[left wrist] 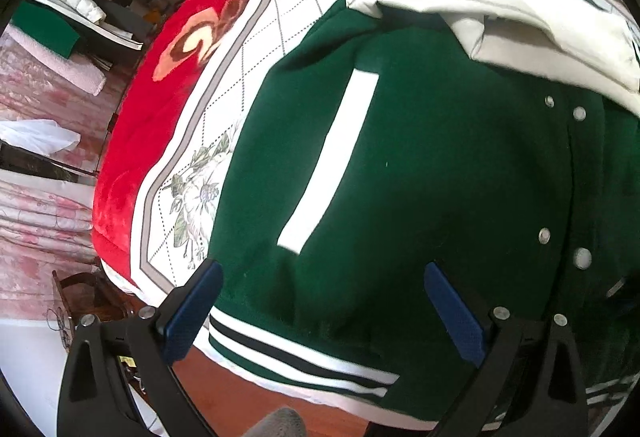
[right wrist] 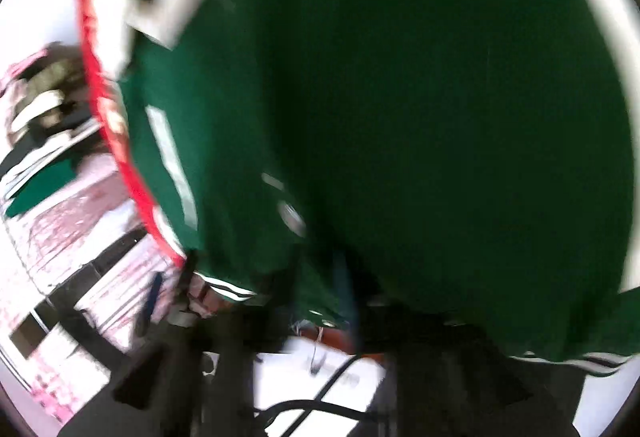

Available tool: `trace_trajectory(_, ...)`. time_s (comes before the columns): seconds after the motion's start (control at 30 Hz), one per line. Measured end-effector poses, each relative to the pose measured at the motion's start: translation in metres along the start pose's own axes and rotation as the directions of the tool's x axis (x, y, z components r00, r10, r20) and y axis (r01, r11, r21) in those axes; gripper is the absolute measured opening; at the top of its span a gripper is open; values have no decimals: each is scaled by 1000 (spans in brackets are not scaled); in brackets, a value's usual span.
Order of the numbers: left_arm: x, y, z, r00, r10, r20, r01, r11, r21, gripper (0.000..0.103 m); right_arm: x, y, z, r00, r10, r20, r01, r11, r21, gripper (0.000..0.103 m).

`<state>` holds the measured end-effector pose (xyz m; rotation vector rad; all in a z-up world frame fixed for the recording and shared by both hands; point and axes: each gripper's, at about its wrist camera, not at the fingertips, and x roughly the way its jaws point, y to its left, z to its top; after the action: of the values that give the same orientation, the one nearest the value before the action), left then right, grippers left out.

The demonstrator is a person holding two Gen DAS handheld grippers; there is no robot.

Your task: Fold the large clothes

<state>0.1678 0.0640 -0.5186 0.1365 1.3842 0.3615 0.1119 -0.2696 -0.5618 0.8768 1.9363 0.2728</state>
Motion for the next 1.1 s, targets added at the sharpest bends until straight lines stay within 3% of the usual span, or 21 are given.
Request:
trace_trajectory(0.07,2,-1,-2,1000,1,-17,-1,1000,8,103,19,-10,0,999,36,-40,-35,999,22,10)
trace_trajectory(0.13,-4,2,0,1000,-9,-11,9,1000,-5,103,10,-6,1,1000,25,-19,-24,1000,5,11)
trace_trajectory(0.2,-14,7,9,1000,-27,8,27,999,-22,103,-17,1,-4,999,29,35,-28,999,-38,11)
trace_trajectory(0.27,-32,10,28,998,-50,49,52,998,-38,103,-47,18,-8,993,2,116,10,994,-106,17)
trace_trajectory(0.33,-51,8,57,990,-79,117,84,996,-41,103,-90,33,-8,975,-38,217,75,984,-164,38)
trace_trajectory(0.4,-66,5,84,979,-78,191,89,995,-49,103,-131,47,-2,948,-59,312,129,970,-209,52)
trace_trajectory(0.5,-81,-12,147,947,-28,319,50,997,-59,103,-191,59,23,902,-53,429,164,961,-225,53)
trace_trajectory(0.6,-77,-32,202,925,7,379,22,997,-71,103,-232,70,67,853,-39,520,167,965,-202,53)
trace_trajectory(0.7,-64,-57,243,926,20,378,6,998,-69,103,-255,89,133,804,-61,591,201,964,-174,62)
trace_trajectory(0.77,-46,-79,272,930,51,364,-32,998,-58,103,-265,97,180,788,-77,611,210,966,-149,62)
trace_trajectory(0.93,2,-121,319,943,114,314,-107,993,-38,103,-240,120,296,803,-128,582,225,970,-97,62)
trace_trajectory(1.0,21,-133,334,950,133,284,-129,991,-30,103,-238,125,330,807,-157,569,245,966,-82,62)
trace_trajectory(1.1,45,-149,349,958,146,247,-145,989,-19,103,-201,138,368,826,-205,525,279,958,-65,62)
